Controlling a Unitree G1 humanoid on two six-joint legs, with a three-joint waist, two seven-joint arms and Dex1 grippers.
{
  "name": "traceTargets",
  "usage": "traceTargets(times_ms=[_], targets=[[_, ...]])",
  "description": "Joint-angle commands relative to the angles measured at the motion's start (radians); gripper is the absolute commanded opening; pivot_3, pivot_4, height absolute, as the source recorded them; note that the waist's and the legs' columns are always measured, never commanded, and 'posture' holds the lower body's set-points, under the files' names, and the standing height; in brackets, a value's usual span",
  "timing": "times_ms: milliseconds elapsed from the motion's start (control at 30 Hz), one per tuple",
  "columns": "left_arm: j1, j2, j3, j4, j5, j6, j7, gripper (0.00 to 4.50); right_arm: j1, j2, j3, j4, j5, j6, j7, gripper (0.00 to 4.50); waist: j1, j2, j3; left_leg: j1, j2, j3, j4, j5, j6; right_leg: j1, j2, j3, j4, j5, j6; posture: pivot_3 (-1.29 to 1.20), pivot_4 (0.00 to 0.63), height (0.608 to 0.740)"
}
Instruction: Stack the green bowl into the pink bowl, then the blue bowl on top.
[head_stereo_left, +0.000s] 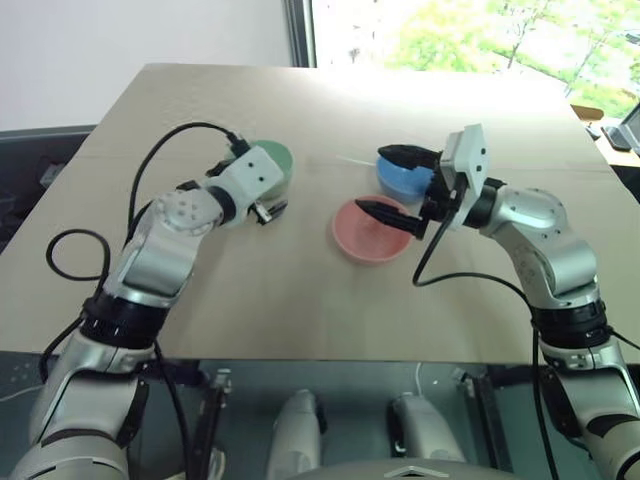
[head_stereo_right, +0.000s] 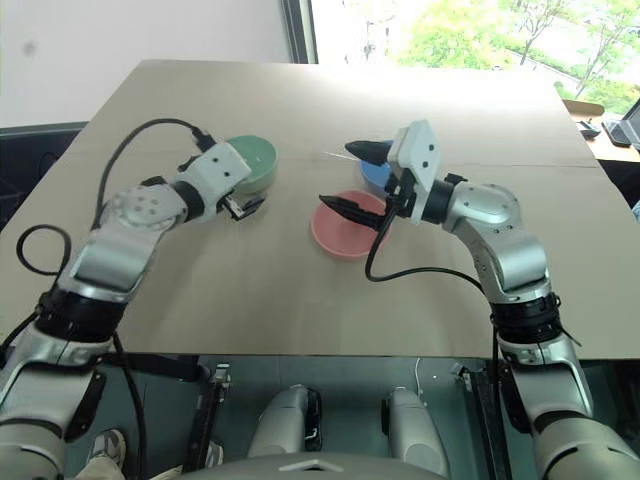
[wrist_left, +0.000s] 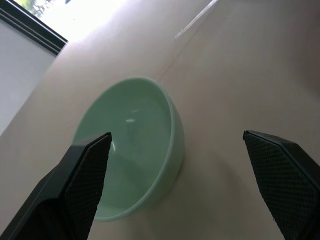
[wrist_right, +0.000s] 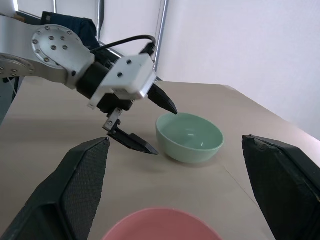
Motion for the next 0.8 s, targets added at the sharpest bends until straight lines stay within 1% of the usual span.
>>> traceTargets(times_ms=[33, 100, 200, 233, 267, 400, 433, 467, 500, 667, 733, 800], targets=[[-0.067, -0.016, -0.05, 0.103, 0.08, -0.019, -0.033, 4.5, 0.007, -0.012, -0.031, -0.068, 0.02, 0.01, -0.021, 4.46, -0.001, 0.0, 0.0, 0.0, 0.0, 0.0, 0.0, 0.0, 0.0, 0.0, 0.0, 0.0, 0.0, 0.0, 0.0, 0.0, 0.15, 0.74], [-0.111, -0.049, -0.07, 0.179, 0.109, -0.045, -0.034, 4.5, 0.02, -0.021, -0.035, -0.086, 0.018, 0.016, -0.032, 4.46, 0.0, 0.0, 0.0, 0.0, 0.0, 0.0, 0.0, 0.0, 0.0, 0.0, 0.0, 0.0, 0.0, 0.0, 0.0, 0.0, 0.15, 0.74], [-0.148, -0.072, -0.085, 0.246, 0.15, -0.084, -0.038, 3.63, 0.036, -0.034, -0.041, -0.107, 0.018, 0.024, -0.045, 4.5, 0.002, 0.0, 0.0, -0.001, 0.0, 0.0, 0.0, 0.0, 0.0, 0.0, 0.0, 0.0, 0.0, 0.0, 0.0, 0.0, 0.15, 0.74], [-0.156, -0.079, -0.086, 0.266, 0.158, -0.103, -0.042, 3.25, 0.042, -0.039, -0.044, -0.115, 0.018, 0.027, -0.05, 4.5, 0.003, 0.0, 0.0, -0.001, 0.0, 0.0, 0.0, 0.0, 0.0, 0.0, 0.0, 0.0, 0.0, 0.0, 0.0, 0.0, 0.15, 0.74], [-0.162, -0.084, -0.086, 0.285, 0.165, -0.119, -0.044, 2.71, 0.047, -0.042, -0.047, -0.121, 0.018, 0.03, -0.055, 4.5, 0.003, 0.0, 0.0, -0.001, 0.0, 0.0, 0.0, 0.0, 0.0, 0.0, 0.0, 0.0, 0.0, 0.0, 0.0, 0.0, 0.15, 0.74], [-0.181, -0.101, -0.084, 0.344, 0.191, -0.178, -0.045, 0.99, 0.065, -0.059, -0.055, -0.138, 0.016, 0.034, -0.071, 4.5, 0.001, 0.0, 0.0, -0.001, 0.0, 0.0, 0.0, 0.0, 0.0, 0.0, 0.0, 0.0, 0.0, 0.0, 0.0, 0.0, 0.15, 0.74], [-0.185, -0.106, -0.08, 0.351, 0.193, -0.185, -0.049, 0.48, 0.068, -0.063, -0.058, -0.142, 0.018, 0.035, -0.074, 4.5, 0.0, 0.0, 0.0, -0.001, 0.0, 0.0, 0.0, 0.0, 0.0, -0.001, 0.0, 0.0, 0.0, 0.0, 0.0, 0.0, 0.15, 0.74], [-0.189, -0.11, -0.078, 0.356, 0.194, -0.194, -0.057, 0.18, 0.072, -0.068, -0.062, -0.146, 0.021, 0.038, -0.077, 4.5, 0.0, 0.0, 0.0, -0.001, 0.0, 0.0, 0.0, 0.0, 0.0, 0.0, 0.0, 0.0, 0.0, 0.0, 0.0, 0.0, 0.15, 0.74], [-0.19, -0.112, -0.075, 0.358, 0.192, -0.204, -0.067, 0.07, 0.075, -0.072, -0.066, -0.15, 0.023, 0.041, -0.078, 4.5, 0.001, 0.0, 0.0, -0.001, 0.0, 0.0, 0.0, 0.0, 0.0, 0.0, 0.0, 0.0, 0.0, 0.0, 0.0, 0.0, 0.15, 0.74], [-0.201, -0.116, -0.05, 0.352, 0.167, -0.245, -0.125, 0.07, 0.104, -0.1, -0.086, -0.174, 0.027, 0.056, -0.086, 4.5, 0.002, 0.0, 0.0, -0.001, 0.0, 0.0, 0.0, 0.0, 0.0, 0.0, 0.0, 0.0, 0.0, 0.0, 0.0, 0.0, 0.15, 0.74], [-0.195, -0.117, -0.022, 0.31, 0.109, -0.28, -0.188, 0.07, 0.133, -0.12, -0.107, -0.193, 0.038, 0.063, -0.089, 4.5, 0.002, 0.0, 0.0, -0.001, 0.0, 0.0, 0.0, 0.0, 0.0, 0.0, 0.0, 0.0, 0.0, 0.0, 0.0, 0.0, 0.15, 0.74], [-0.187, -0.136, 0.028, 0.253, 0.008, -0.32, -0.261, 0.07, 0.172, -0.143, -0.141, -0.216, 0.059, 0.072, -0.087, 4.5, 0.006, -0.001, 0.0, -0.002, 0.0, 0.0, 0.0, 0.0, 0.0, -0.001, 0.0, 0.0, 0.0, 0.0, 0.0, 0.0, 0.15, 0.74]])
